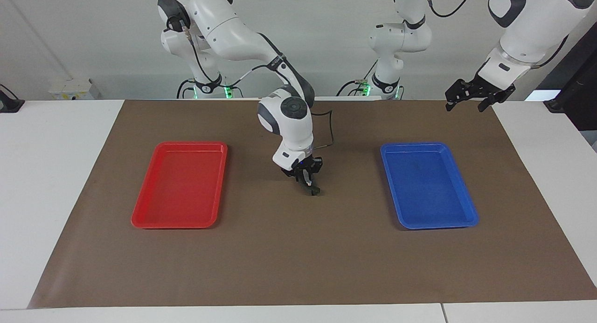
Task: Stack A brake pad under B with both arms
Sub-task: 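Lower the shoe onto the pad with the right gripper and release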
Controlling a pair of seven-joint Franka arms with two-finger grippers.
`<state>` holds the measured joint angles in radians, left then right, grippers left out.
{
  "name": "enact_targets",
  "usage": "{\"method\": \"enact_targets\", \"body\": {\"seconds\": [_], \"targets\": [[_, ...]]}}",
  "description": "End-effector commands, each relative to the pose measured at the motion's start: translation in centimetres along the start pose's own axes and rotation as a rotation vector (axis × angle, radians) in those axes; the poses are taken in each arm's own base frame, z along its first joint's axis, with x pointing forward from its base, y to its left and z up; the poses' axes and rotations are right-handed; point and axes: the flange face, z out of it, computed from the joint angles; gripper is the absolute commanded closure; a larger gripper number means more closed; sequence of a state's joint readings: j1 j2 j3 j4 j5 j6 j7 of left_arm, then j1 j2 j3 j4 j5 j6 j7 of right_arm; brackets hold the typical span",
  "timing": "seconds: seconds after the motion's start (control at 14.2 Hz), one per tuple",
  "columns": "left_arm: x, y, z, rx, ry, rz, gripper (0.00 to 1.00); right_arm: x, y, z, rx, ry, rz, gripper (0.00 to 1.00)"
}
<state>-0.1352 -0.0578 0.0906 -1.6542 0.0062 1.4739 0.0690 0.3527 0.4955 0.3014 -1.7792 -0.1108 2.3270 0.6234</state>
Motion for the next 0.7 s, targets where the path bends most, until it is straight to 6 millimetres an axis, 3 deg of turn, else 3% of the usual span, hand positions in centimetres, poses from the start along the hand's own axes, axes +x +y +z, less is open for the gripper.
{"method": "enact_targets", "body": {"seconds": [0.0, 0.21, 0.28, 0.35, 0.42, 0.63], "targets": [[0.17, 0.9, -0.3, 0.051, 0.006, 0.033, 0.0, -0.01, -0.31, 0.28, -0.007, 0.022, 0.002, 1.0], [0.38, 0.53, -0.42, 0.049, 0.026, 0.024, 0.0, -0.01, -0.34, 0.39, -0.001, 0.027, 0.004, 0.97], [0.38, 0.54, -0.42, 0.047, 0.026, 0.024, 0.0, -0.08, -0.33, 0.52, 0.001, 0.029, 0.005, 0.88], [0.39, 0.49, -0.43, 0.044, 0.028, 0.022, 0.0, -0.19, -0.18, 0.78, 0.001, 0.028, 0.011, 0.55], [0.39, 0.51, -0.43, 0.042, 0.028, 0.021, 0.0, -0.44, -0.43, 0.86, 0.005, 0.032, 0.007, 0.02], [0.27, -0.08, -0.34, 0.042, 0.023, 0.01, 0.0, -0.36, -0.54, 0.54, 0.0, 0.028, 0.015, 0.01]]}}
